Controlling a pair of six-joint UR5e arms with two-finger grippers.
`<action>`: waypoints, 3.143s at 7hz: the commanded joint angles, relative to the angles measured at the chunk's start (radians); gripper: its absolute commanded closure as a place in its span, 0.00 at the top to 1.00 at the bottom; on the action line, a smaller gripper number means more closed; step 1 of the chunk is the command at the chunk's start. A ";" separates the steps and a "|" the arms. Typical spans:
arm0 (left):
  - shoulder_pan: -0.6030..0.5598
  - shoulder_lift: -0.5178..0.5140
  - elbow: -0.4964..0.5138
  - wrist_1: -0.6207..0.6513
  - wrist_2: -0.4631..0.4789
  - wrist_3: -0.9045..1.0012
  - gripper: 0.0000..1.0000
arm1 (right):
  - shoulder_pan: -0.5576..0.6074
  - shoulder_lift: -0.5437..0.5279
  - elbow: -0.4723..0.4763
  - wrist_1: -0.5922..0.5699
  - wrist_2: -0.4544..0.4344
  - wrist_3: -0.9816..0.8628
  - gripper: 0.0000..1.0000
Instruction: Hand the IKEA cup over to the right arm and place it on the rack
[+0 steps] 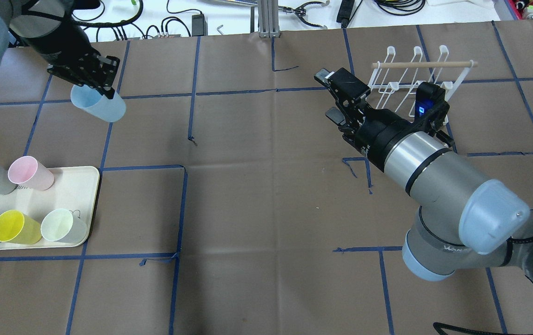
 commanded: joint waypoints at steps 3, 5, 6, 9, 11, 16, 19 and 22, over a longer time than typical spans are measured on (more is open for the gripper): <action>-0.054 0.045 -0.065 0.246 -0.361 -0.015 0.00 | -0.001 -0.001 0.000 0.004 -0.018 0.241 1.00; -0.054 0.085 -0.221 0.573 -0.573 -0.023 0.00 | 0.002 0.000 0.000 0.014 -0.009 0.280 1.00; -0.054 0.116 -0.315 0.728 -0.618 -0.026 0.00 | 0.005 -0.001 0.002 0.016 -0.003 0.284 1.00; -0.054 0.108 -0.604 1.291 -0.726 -0.050 0.00 | 0.059 -0.001 0.002 0.004 -0.013 0.388 1.00; -0.072 0.064 -0.715 1.618 -0.769 -0.069 0.01 | 0.122 0.002 -0.001 0.017 -0.045 0.415 1.00; -0.169 0.036 -0.766 1.794 -0.797 -0.135 0.01 | 0.128 0.146 -0.112 0.017 -0.044 0.427 1.00; -0.169 0.036 -0.766 1.794 -0.797 -0.136 0.02 | 0.128 0.151 -0.136 0.028 -0.047 0.425 1.00; -0.169 0.036 -0.765 1.794 -0.795 -0.136 0.02 | 0.137 0.194 -0.168 0.036 -0.046 0.422 1.00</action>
